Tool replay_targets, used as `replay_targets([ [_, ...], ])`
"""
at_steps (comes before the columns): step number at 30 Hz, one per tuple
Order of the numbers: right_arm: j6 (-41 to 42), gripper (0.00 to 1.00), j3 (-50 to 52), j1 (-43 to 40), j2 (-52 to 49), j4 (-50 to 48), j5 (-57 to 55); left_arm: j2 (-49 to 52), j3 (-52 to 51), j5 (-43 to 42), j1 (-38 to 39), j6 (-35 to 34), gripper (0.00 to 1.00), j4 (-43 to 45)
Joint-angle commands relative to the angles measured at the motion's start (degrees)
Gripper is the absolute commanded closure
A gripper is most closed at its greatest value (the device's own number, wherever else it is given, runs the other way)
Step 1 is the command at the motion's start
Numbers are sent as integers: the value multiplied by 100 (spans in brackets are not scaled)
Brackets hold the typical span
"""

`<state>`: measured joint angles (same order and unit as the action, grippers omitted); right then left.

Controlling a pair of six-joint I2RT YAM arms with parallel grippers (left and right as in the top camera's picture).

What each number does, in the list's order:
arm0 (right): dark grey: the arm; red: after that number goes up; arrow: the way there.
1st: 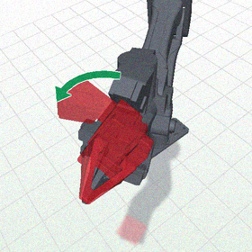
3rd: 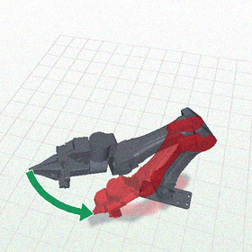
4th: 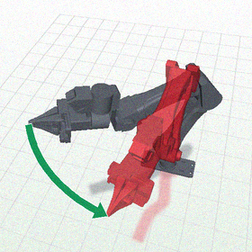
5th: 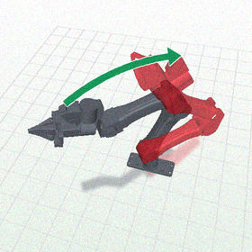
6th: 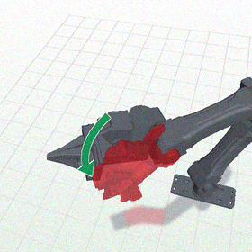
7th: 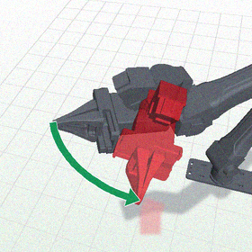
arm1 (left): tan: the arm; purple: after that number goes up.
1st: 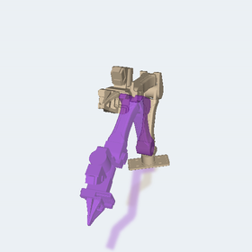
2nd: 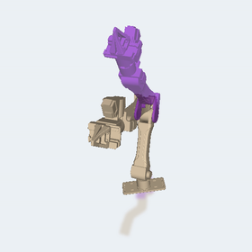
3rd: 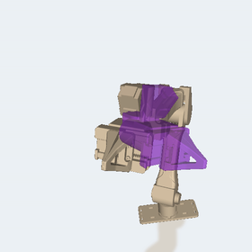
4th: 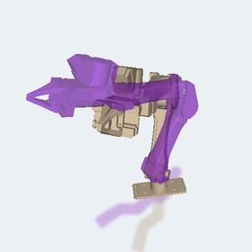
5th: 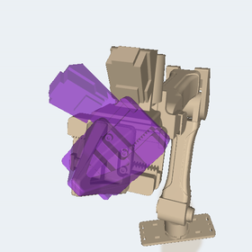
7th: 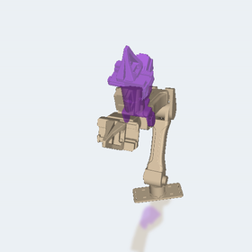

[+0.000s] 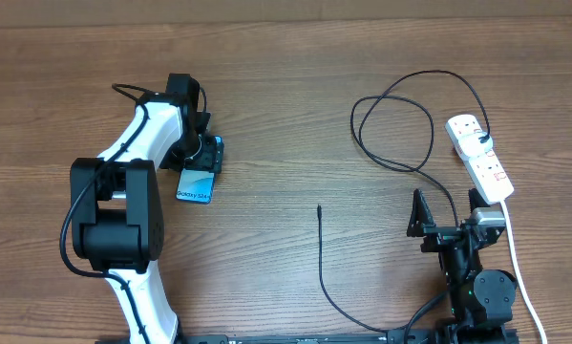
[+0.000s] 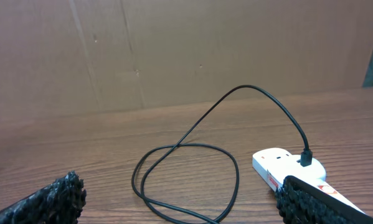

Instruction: Plug charger to phone and switch on socket

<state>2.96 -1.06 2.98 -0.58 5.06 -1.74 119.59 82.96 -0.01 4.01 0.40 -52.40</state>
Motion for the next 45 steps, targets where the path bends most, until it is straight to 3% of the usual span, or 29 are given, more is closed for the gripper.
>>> replay_targets([
  [1, -24, 0, 59, -22, 42, -39, -24, 107, -197, -153, -35, 96, 22, 26],
  [45, -24, 0, 59, -22, 42, -39, -24, 107, -197, -151, -66, 133, 22, 63],
])
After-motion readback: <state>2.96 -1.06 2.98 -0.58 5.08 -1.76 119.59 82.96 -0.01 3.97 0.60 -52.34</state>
